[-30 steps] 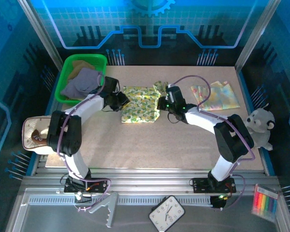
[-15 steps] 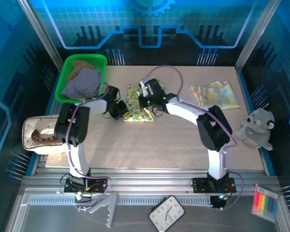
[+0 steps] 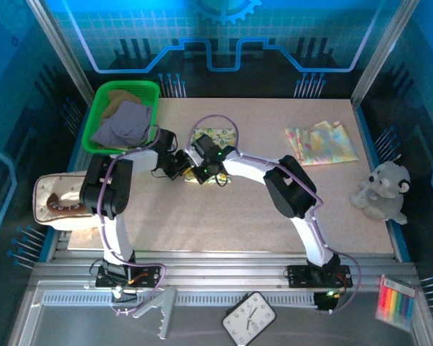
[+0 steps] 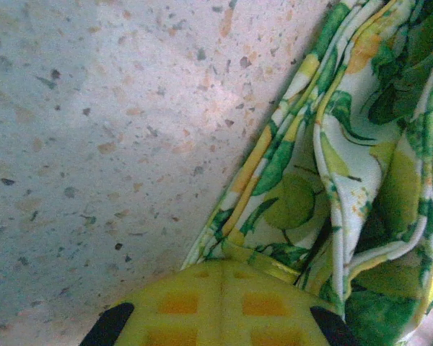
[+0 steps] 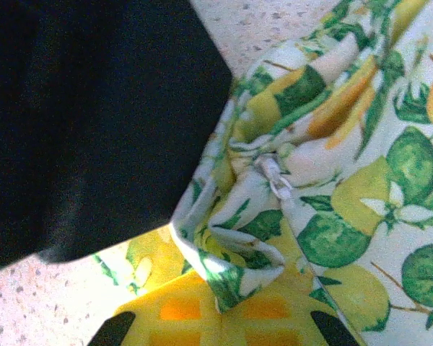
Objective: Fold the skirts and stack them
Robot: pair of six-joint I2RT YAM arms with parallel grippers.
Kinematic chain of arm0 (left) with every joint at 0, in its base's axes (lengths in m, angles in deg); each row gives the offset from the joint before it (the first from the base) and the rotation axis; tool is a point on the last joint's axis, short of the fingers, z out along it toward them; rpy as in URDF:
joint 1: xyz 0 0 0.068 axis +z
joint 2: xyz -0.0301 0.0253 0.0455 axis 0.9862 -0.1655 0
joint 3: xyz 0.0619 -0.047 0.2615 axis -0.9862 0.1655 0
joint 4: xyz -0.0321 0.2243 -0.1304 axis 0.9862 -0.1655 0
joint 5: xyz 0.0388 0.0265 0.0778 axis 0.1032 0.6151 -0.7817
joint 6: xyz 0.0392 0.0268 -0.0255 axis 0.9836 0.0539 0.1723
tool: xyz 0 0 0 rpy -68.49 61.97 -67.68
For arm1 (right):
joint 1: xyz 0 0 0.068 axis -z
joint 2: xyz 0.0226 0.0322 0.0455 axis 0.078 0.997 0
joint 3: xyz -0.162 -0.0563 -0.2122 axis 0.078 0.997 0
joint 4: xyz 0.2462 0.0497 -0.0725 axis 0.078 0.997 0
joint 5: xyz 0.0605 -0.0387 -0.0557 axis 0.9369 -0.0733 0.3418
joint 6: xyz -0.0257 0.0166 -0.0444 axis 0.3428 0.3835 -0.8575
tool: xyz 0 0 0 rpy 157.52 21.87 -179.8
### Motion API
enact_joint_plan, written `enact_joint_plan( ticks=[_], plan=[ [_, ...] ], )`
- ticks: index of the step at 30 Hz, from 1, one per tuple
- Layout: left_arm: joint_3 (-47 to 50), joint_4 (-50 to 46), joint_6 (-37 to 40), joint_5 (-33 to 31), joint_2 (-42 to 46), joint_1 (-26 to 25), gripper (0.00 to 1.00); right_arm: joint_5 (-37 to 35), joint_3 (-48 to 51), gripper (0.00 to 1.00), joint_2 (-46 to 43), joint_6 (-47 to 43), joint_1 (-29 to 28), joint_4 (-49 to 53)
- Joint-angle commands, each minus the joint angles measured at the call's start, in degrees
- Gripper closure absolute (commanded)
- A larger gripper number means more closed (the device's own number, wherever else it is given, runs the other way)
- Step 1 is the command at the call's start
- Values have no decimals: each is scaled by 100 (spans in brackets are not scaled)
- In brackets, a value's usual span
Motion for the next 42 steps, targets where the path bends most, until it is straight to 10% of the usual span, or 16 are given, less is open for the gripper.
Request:
enact_joint_plan(
  ticks=[1,13,20,23,26,30,35,42],
  plan=[
    [347,-416,-68,-84,-15,101,100,233,13,100,-377,-1041,-6,224],
    [284,-549,-10,-11,32,185,100,756,-355,100,-75,-1395,-57,564],
    [401,-1134,324,-290,766,544,80,1829,-373,40,-692,-1420,318,1218],
    [402,-1570,502,-561,1199,651,73,2086,-579,33,-1009,-1292,621,1550],
    [385,-1988,620,-979,1551,696,72,2112,-619,38,-1116,-740,1038,1329],
    [345,-2088,559,-1124,1947,695,72,1954,-978,71,-693,250,1519,1110],
    [292,-1276,227,-38,1981,427,73,1613,-2666,95,642,531,1725,2044],
    [1,-174,-695,477,1109,-298,78,1818,-5025,100,2355,442,1778,3191]
  ],
)
